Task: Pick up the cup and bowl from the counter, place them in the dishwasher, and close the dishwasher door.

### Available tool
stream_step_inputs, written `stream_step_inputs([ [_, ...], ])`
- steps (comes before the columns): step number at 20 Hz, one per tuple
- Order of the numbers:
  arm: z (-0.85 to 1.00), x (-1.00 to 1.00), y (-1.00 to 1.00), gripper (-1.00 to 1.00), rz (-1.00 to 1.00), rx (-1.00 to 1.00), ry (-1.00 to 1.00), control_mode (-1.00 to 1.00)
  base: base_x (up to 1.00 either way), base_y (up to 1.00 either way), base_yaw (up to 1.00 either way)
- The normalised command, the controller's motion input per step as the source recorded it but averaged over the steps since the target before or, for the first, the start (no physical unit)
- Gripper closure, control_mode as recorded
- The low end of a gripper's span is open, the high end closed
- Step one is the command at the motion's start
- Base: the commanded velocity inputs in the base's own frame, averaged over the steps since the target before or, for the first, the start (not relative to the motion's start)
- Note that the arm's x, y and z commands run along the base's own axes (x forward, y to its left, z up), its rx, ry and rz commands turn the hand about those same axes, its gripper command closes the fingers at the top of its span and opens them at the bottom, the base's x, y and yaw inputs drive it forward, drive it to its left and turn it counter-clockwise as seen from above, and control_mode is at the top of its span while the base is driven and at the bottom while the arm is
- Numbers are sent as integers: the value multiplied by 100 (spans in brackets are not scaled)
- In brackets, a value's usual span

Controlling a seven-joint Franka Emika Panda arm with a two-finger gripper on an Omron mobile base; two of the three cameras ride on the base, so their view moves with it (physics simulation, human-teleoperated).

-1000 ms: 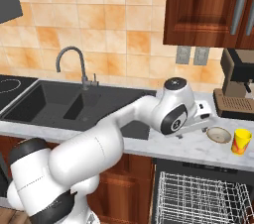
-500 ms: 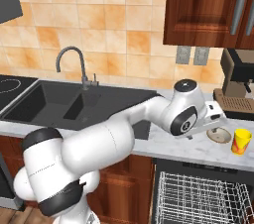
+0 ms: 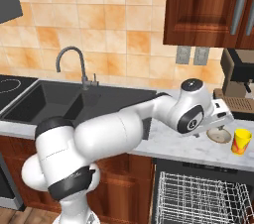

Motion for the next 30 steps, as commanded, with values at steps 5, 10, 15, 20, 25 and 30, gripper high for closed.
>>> stream_step_inputs([
  [5,-20,28,-19,-100,0,0,0,-100,0,0,0],
  [10,-33,36,-15,-100,0,-1,1,-100,0,0,0],
  [15,-13,21,-18,-100,0,-2,0,-100,0,0,0],
  [20,0,4,-22,-100,0,-4,0,-100,0,0,0],
  [25,-1,1,-25,-100,0,-3,0,-100,0,0,0],
  [30,-17,12,-18,-100,0,-1,0,-100,0,0,0],
])
